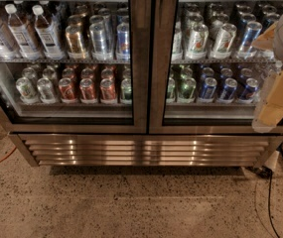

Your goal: Open left fridge door

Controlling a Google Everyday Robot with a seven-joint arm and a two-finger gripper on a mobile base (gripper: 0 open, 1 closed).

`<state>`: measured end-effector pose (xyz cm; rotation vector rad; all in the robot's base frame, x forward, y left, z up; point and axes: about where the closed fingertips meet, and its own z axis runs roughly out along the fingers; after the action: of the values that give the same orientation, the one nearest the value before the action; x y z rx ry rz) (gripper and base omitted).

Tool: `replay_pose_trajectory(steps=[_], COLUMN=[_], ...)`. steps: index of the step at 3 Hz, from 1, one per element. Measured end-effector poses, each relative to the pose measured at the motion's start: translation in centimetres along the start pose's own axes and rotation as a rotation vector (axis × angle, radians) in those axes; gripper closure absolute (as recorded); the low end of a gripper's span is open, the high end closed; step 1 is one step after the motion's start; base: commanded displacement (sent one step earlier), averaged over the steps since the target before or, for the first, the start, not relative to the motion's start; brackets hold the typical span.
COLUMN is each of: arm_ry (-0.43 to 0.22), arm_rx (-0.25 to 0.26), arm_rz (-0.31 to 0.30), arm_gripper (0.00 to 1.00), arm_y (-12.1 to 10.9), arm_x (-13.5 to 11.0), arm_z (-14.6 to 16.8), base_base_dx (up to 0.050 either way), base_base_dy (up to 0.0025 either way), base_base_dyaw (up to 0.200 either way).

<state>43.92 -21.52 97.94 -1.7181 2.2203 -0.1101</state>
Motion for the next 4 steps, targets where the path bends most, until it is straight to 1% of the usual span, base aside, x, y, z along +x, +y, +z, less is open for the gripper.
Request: replay_pose_trajectory(steps=[1, 2, 3, 4], arm_ry=[0.0, -0.07, -0.208, -0.333], arm_rx=[0.0, 0.045, 0.098, 0.106], arm_rz=[0.0, 0.035, 0.014, -0.005], arm_gripper=[0.0, 0.0, 0.0, 0.0], arm_y=[0.0, -0.8, -3.6, -6.2], arm_x=[0.0, -0.5, -3.7, -7.4], arm_z=[0.0, -0.4, -1.3, -2.1], base_base_dx=[0.0, 0.0, 0.0, 0.0], base_base_dy=[0.0, 0.0, 0.0, 0.0], base_base_dyaw=[0.0, 0.0, 0.0, 0.0])
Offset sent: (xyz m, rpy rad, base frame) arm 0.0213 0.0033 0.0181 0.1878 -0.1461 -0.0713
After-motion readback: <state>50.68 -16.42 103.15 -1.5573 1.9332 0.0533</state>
